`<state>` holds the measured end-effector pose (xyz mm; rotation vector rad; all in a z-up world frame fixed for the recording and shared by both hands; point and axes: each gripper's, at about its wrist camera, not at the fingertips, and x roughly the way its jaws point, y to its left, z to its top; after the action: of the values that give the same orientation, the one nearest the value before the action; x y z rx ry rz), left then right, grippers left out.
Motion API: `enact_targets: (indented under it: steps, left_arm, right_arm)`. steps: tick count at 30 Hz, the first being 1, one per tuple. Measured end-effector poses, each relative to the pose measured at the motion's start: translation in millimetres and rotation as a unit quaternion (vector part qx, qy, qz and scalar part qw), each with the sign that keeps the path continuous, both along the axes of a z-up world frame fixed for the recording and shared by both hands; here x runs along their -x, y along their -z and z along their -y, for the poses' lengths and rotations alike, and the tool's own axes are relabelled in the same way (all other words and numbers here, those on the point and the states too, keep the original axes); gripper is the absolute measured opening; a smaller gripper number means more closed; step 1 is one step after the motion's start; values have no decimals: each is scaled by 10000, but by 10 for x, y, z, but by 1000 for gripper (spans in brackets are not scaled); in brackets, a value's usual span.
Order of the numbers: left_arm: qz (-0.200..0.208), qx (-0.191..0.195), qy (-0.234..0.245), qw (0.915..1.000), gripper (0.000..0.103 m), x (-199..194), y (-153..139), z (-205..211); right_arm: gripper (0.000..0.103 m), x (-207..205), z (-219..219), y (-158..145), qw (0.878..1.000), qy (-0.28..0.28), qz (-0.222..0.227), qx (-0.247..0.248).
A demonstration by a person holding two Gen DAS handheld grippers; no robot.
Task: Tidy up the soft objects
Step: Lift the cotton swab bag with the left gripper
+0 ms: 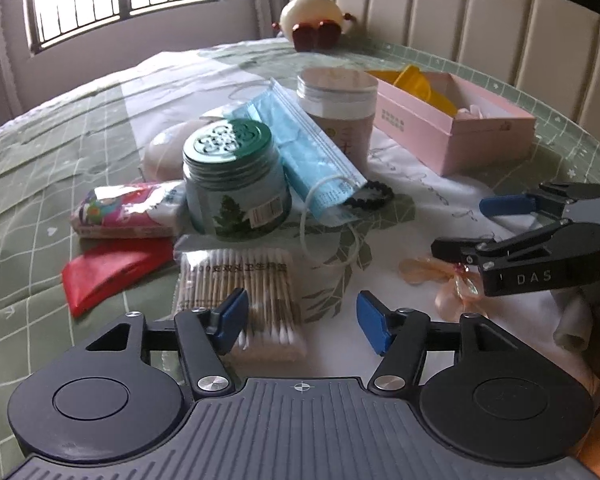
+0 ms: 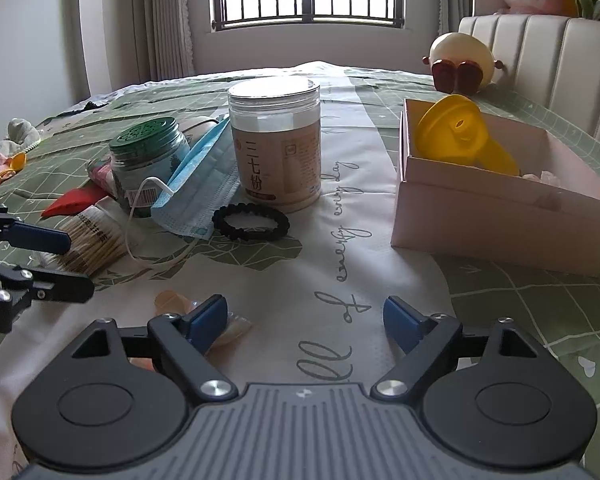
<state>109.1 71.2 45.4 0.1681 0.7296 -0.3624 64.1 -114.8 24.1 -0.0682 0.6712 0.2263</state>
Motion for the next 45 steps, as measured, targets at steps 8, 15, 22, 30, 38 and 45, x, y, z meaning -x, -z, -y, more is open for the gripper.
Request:
enact_targets:
  steps: [8,15,22,30,38,45]
  left_arm:
    - [87,372,-788,9962,63,-183,8,-410]
    - [-163,727,-137,9971,65,-226,104,-342]
    - [56,428,412,9982,68,-104,104,-100]
    - [170,-82,822,9964,78,-21,164,168]
    - [-167,391,406,9983,76,-121,169,82]
    - [-34,1085,-633,9921,74,108,13,-265]
  right_arm:
    - [87,-2,2,3,10000,-5,-2,-9]
    - [93,-18,-10,17,10000,-61,-54,-9]
    - [103,-93,6,46,9992,-252,-274,-135]
    - [103,-89,9,43,9992,-255,-276,-142]
    - [103,-183,63,10,9969,-414,-621,-239]
    - [100,106,75,-167,9976,-654,-88,-231]
